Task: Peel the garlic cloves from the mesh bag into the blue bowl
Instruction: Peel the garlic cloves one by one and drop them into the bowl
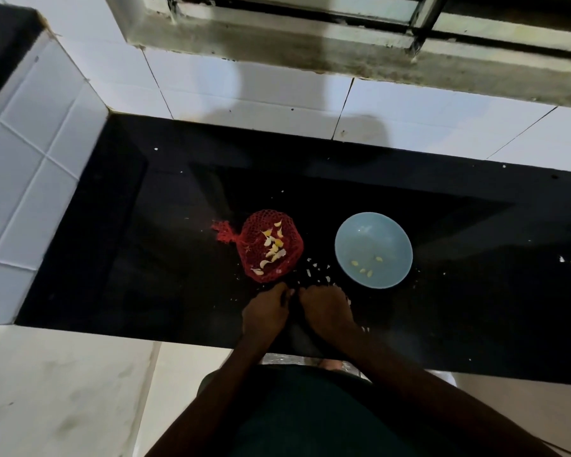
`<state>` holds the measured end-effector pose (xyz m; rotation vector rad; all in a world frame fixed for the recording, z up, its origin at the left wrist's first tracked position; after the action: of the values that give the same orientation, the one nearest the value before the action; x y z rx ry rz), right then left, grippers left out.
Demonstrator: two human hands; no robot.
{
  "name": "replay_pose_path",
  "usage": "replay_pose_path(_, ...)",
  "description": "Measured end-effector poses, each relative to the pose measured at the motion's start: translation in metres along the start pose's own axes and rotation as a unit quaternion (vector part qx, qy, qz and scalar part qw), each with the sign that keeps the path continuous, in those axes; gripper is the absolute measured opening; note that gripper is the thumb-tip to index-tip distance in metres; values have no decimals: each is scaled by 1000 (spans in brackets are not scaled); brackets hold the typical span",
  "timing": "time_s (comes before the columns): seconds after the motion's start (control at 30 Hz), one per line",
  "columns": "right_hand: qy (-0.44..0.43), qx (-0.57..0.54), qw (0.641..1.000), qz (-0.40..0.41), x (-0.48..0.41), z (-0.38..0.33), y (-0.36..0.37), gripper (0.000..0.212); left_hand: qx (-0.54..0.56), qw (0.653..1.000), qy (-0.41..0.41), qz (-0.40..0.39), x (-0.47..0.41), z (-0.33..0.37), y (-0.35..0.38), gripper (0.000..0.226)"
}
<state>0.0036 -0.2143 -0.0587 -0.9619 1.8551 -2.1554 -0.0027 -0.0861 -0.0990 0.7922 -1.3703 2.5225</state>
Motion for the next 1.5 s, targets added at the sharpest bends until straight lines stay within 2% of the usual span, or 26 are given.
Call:
replay_pose_path(0.1,-2,8,1000,29,-1,0,3,25,-7,1000,-2,-5,0,5,-5,30)
replay_pose_path(0.2,7,-25,999,36,5,4,-8,13,-3,1000,-6,-10,-2,4,-6,31)
replay_pose_path(0.27,53,-111,991,51,7,16,-6,25,29,999,-14,-33,-2,3,-7,29)
replay_pose_path(0.33,122,-239,963,31,14,30,1,33,150,985,-11,-89,-1,2,-4,23)
replay_pose_path(0.4,150,-408,900,26,23,41,8,42,280,953,0,-120,6,6,-9,11)
replay_pose_path(0.5,171,-633,745,118,43,45,-9,50,348,924,66,-145,20,28,-18,24)
replay_pose_path(0.57,148,-728,653,144,48,39,-21,47,368,913,93,-151,29,47,-24,29)
replay_pose_path(0.6,131,-757,620,157,50,36,-25,46,373,912,101,-139,33,55,-27,29)
replay_pose_path(0.63,122,-769,604,169,50,37,-22,47,376,913,109,-119,35,63,-31,28)
replay_pose_path(0.73,156,-803,540,198,56,40,-23,44,396,907,123,-77,42,78,-40,22)
replay_pose_path(0.8,149,-798,544,214,59,43,-28,43,429,893,110,-80,48,84,-42,20)
replay_pose_path(0.9,91,-750,592,279,71,51,-38,36,422,897,104,-82,54,88,-44,13)
replay_pose_path(0.97,55,-696,636,329,83,63,-45,17,399,906,110,-83,56,93,-47,11)
replay_pose_path(1.0,33,-680,644,349,88,69,-48,7,393,908,114,-90,59,96,-48,9)
replay_pose_path(1.07,-2,-643,671,370,95,78,-58,11,385,909,124,-105,63,100,-50,10)
replay_pose_path(1.2,-29,-578,733,357,99,90,-68,14,365,913,139,-118,69,108,-53,13)
replay_pose_path(1.37,-101,-489,804,321,105,99,-83,11,283,931,161,-163,71,113,-59,13)
replay_pose_path(1.43,-118,-458,822,316,108,100,-89,8,269,931,163,-185,73,116,-62,17)
replay_pose_path(1.5,-120,-453,825,316,111,102,-94,7,264,930,158,-200,74,120,-63,17)
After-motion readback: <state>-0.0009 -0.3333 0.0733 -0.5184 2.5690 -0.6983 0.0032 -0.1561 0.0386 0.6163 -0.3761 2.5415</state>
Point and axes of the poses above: each hand's wrist, its own x-axis away from the middle knuckle, its own y-axis out of the palm, z = x × y, the point moved 5 cm from there along -x, towards the middle knuckle, and after that the axes turned 12 degrees about -y, right-handed, at the moved point
